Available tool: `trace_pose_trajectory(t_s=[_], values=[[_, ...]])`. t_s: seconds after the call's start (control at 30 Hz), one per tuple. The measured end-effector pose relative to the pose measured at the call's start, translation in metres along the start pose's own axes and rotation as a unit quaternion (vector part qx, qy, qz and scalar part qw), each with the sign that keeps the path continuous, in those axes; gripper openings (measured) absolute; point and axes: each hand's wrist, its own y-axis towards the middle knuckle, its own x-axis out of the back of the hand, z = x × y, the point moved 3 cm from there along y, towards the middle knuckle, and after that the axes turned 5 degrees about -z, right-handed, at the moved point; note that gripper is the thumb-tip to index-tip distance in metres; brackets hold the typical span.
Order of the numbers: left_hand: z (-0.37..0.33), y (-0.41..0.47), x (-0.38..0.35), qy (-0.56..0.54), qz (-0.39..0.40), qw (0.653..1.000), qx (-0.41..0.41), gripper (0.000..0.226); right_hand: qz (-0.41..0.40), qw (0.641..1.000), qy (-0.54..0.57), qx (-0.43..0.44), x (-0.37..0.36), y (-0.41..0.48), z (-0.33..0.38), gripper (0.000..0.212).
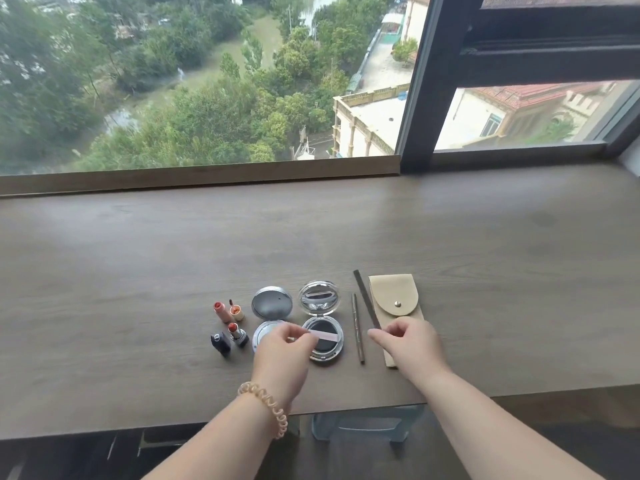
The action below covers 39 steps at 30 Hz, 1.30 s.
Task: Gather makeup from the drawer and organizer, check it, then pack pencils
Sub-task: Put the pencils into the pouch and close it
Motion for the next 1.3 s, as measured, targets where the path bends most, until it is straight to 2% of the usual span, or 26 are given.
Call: trace_pose_trajectory(t_s=[0.1,0.17,0.2,0.27,0.33,0.47,0.53,0.6,0.7,0.9,1.3], values=[[-0.036,0.0,0.003,-0.036,0.088,0.993,-0.07,0.028,0.019,0.997,0.043,0.055,0.03,-0.005,0.007,0.02],[-0.059,0.0,0.0,-0.001,0.146,0.979,-0.145,0.046,0.03,0.995,0.064,0.076,0.047,-0.005,0.017,0.017],[-0.069,-0.001,-0.002,0.033,0.16,0.969,-0.185,0.047,0.034,0.993,0.075,0.086,0.055,-0.006,0.023,0.016],[-0.087,-0.003,-0.006,0.099,0.163,0.949,-0.252,0.028,0.046,0.988,0.102,0.107,0.07,-0.008,0.035,0.016],[-0.097,-0.004,-0.007,0.134,0.17,0.935,-0.28,0.009,0.056,0.976,0.168,0.123,0.085,-0.011,0.049,0.017],[-0.107,-0.013,-0.01,0.179,0.21,0.91,-0.31,0.004,0.088,0.923,0.369,0.068,0.1,-0.012,0.06,0.01],[-0.11,-0.021,-0.013,0.214,0.204,0.893,-0.34,0.009,0.134,0.913,0.385,0.032,0.097,-0.014,0.061,0.006],[-0.112,-0.026,-0.015,0.258,0.18,0.874,-0.371,0.013,0.157,0.916,0.367,0.02,0.095,-0.015,0.061,0.018],[-0.112,-0.026,-0.015,0.281,0.175,0.866,-0.374,0.015,0.156,0.918,0.363,0.011,0.095,-0.012,0.06,0.019],[-0.109,-0.012,-0.018,0.258,0.207,0.887,-0.321,0.015,0.151,0.934,0.322,-0.035,0.09,-0.004,0.059,0.016],[-0.115,0.003,-0.004,0.23,0.237,0.899,-0.286,0.015,0.182,0.924,0.329,-0.067,0.082,0.001,0.078,0.016]])
